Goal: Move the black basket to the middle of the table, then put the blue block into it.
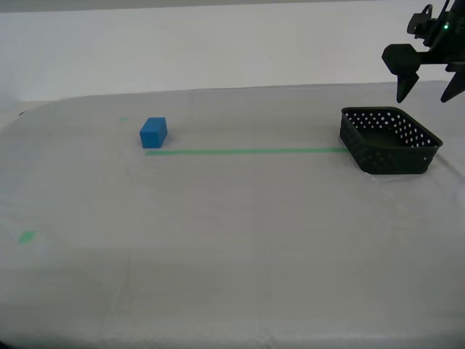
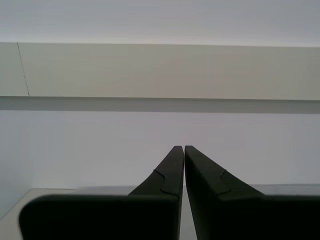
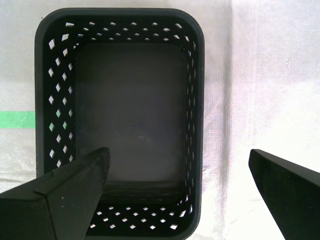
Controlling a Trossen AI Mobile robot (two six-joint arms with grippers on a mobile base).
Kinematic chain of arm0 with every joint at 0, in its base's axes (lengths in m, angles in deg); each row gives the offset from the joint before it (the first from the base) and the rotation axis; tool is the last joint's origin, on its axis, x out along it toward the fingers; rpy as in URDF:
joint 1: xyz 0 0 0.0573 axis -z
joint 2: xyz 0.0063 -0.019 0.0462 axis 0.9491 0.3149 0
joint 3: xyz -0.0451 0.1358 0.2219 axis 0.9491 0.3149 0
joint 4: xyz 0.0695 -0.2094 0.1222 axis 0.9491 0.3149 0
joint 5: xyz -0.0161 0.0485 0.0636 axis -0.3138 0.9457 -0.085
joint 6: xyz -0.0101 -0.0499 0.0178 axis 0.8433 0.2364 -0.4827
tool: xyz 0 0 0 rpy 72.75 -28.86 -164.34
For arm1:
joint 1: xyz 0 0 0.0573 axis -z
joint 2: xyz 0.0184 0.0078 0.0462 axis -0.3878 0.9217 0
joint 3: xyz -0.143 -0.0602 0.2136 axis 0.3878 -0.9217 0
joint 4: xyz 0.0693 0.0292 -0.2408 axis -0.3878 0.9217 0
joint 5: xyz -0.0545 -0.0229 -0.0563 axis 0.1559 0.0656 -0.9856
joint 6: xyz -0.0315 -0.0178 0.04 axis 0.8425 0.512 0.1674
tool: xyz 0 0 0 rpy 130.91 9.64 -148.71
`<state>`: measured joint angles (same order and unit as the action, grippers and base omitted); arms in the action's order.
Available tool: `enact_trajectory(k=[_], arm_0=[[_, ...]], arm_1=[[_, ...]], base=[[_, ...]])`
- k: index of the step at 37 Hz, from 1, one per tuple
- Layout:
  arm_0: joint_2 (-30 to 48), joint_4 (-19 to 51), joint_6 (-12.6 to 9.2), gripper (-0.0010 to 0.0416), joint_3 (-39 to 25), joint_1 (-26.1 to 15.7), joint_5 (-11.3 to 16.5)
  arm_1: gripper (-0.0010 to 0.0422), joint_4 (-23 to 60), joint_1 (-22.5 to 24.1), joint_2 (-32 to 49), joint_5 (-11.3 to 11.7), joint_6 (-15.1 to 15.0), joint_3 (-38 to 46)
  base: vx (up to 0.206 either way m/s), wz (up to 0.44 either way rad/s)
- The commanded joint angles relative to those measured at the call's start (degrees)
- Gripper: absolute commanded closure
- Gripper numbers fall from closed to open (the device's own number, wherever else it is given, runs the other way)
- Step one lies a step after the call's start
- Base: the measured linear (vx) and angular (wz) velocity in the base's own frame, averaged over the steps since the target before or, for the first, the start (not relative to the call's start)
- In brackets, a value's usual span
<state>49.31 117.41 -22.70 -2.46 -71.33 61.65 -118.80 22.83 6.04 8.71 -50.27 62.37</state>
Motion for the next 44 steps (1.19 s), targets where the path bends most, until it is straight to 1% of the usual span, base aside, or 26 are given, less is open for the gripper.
enact_trajectory(k=[1,10,12,23,33,39,44], arm_0=[[0.04,0.13,-0.17,0.0016,0.00,0.02,-0.07],[0.20,0.15,-0.17,0.0017,0.00,0.02,-0.24],[1.25,-0.02,-0.17,0.0016,-0.31,0.02,-0.76],[10.38,0.46,-0.02,0.0016,-4.57,0.13,-0.72],[15.96,-0.98,-0.09,0.0017,-8.11,0.50,-0.96],[18.88,-1.51,-0.11,0.0020,-9.97,0.50,-1.60],[19.63,-1.84,-0.15,0.0035,-10.38,0.50,-1.79]], arm_1=[[0.0412,-0.28,0.00,-0.02,0.04,-0.09,0.02],[0.0412,-0.28,0.00,-0.02,0.02,-0.09,0.02],[0.0412,-0.28,0.02,-0.02,0.02,-0.09,0.02],[0.0412,-0.28,0.00,-0.02,0.02,-0.09,0.02],[0.0412,-0.28,0.02,-0.02,0.04,-0.09,0.02],[0.0412,-0.28,0.02,-0.02,0.04,-0.09,0.02],[0.0412,-0.28,0.02,-0.02,0.04,-0.09,0.02]], base=[[0.000,0.000],[0.000,0.000],[0.000,0.000],[0.000,0.000],[0.000,0.000],[0.000,0.000],[0.000,0.000]])
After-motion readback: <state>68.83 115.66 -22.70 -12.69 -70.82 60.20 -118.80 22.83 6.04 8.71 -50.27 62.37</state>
